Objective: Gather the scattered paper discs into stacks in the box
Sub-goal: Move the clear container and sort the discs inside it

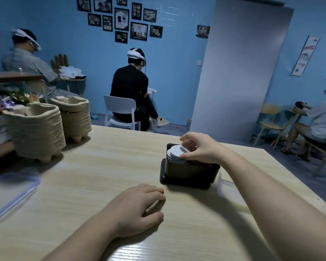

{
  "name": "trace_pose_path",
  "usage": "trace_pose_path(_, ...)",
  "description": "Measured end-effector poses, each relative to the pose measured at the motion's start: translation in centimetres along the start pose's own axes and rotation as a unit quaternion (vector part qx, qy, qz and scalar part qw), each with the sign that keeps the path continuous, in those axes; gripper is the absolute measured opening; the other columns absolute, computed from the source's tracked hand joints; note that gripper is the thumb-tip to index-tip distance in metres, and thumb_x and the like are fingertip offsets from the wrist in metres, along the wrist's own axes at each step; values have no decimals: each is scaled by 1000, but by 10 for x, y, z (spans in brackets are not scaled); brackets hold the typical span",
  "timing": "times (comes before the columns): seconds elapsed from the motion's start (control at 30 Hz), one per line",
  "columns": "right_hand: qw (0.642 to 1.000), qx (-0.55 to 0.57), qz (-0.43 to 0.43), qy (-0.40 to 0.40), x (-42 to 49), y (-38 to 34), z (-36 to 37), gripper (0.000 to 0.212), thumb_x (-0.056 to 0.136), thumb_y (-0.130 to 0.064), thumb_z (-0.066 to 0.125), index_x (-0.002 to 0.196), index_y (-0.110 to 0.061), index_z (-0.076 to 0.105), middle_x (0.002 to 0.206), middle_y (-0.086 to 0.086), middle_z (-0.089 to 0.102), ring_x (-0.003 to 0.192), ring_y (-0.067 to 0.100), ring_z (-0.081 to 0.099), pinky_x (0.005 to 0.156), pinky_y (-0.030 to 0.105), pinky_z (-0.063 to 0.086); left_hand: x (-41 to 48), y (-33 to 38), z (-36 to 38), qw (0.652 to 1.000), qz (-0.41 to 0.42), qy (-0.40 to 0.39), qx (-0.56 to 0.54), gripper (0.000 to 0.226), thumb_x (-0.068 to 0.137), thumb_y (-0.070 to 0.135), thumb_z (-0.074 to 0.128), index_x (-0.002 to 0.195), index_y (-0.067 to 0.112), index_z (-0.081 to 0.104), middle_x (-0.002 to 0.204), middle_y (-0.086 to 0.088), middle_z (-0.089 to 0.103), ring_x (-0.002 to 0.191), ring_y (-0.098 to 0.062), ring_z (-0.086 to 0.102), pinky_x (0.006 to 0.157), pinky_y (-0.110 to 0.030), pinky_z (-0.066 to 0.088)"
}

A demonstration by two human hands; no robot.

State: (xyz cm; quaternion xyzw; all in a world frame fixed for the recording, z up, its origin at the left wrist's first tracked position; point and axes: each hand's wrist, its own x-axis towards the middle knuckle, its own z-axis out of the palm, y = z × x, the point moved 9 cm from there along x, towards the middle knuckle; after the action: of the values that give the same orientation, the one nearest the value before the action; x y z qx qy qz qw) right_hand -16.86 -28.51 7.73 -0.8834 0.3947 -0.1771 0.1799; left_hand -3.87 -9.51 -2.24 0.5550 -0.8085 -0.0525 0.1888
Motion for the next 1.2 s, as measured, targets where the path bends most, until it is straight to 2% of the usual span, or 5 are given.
trace_pose_path(0.47,998,-26,-37,36,-7,-8,6,33,83,-42,83,112,-31,70,112,-17,71,109,4,65,98,32,55,1,5,-4,1000,7,10,12,52,94,63,51,140,39,53,153,28,43,141,5,34,109,-15,28)
trace_pose_path(0.6,995,0,-62,81,-28,-9,-16,12,88,-32,78,97,-28,72,95,-16,72,95,5,67,89,34,57,2,7,-7,1000,7,17,14,47,94,62,52,135,39,57,144,29,50,133,10,38,101,-4,25)
trace_pose_path(0.73,987,17,-82,134,-76,1,-40,10,92,-17,73,85,-24,73,82,-14,74,80,6,68,74,24,54,11,13,-12,999,9,41,9,40,95,61,46,124,37,59,119,22,60,111,4,53,95,-25,48)
trace_pose_path(0.83,984,-9,-83,159,-117,25,-49,13,94,-14,72,84,-22,73,81,-15,72,81,8,66,69,21,48,27,23,-13,998,9,61,-16,39,93,62,45,121,38,60,113,25,60,105,5,56,90,-26,51)
trace_pose_path(1.2,955,41,36,292,-228,140,-79,14,86,-43,62,86,-31,70,102,-22,70,107,1,64,92,20,46,132,139,2,988,107,97,-54,16,97,28,60,113,30,64,106,25,56,94,1,52,79,-25,49)
